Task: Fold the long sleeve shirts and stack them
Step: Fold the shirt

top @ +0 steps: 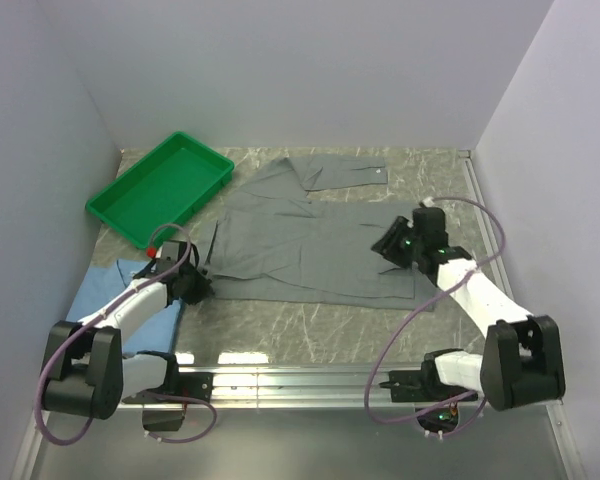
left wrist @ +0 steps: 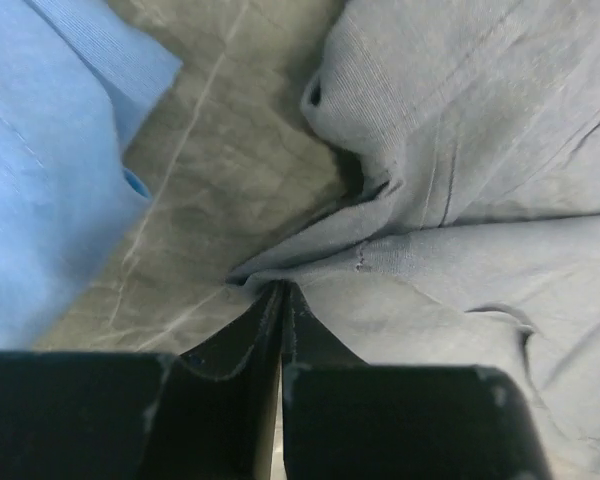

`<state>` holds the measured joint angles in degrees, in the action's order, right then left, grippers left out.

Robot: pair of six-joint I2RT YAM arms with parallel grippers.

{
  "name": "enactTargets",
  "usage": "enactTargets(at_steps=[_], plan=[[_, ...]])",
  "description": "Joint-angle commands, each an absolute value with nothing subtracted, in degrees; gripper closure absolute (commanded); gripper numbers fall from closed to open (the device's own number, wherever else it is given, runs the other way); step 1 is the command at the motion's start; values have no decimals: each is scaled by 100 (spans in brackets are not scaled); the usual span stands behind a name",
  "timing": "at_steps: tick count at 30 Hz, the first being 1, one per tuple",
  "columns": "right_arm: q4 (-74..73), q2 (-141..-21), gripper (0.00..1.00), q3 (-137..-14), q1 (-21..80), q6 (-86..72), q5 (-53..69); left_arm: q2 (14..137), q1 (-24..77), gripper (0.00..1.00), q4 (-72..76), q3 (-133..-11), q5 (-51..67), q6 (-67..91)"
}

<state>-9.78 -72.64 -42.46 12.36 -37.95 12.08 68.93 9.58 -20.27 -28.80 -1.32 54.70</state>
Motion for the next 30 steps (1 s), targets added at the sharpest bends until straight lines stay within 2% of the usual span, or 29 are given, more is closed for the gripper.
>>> enactTargets(at_steps=[1, 8, 15, 22, 28, 30], plan=[[-1870, -6637, 50, -3834, 644, -3972, 598, 6934, 721, 91, -1846, -2628, 95, 5598], [-2443, -6091, 51, -3130, -544, -4280, 545, 6952, 326, 92, -1837, -2312, 562, 5625], [-2163, -6284, 57, -2541, -1581, -4324, 773, 6891, 123, 94, -1837, -2206, 835, 5581], [-2276, -6864, 59, -2558, -2319, -4412, 897, 6706, 27, 96, -1960, -2040, 958, 5792], [-2715, -6277, 58, -2698, -2839, -4491, 309, 6022, -228, 98, -2407, -1793, 1221, 6292], [-2777, -6118, 58, -2733, -2839, -4509, 142, 5670, -229, 95, -2522, -1810, 1388, 6328]])
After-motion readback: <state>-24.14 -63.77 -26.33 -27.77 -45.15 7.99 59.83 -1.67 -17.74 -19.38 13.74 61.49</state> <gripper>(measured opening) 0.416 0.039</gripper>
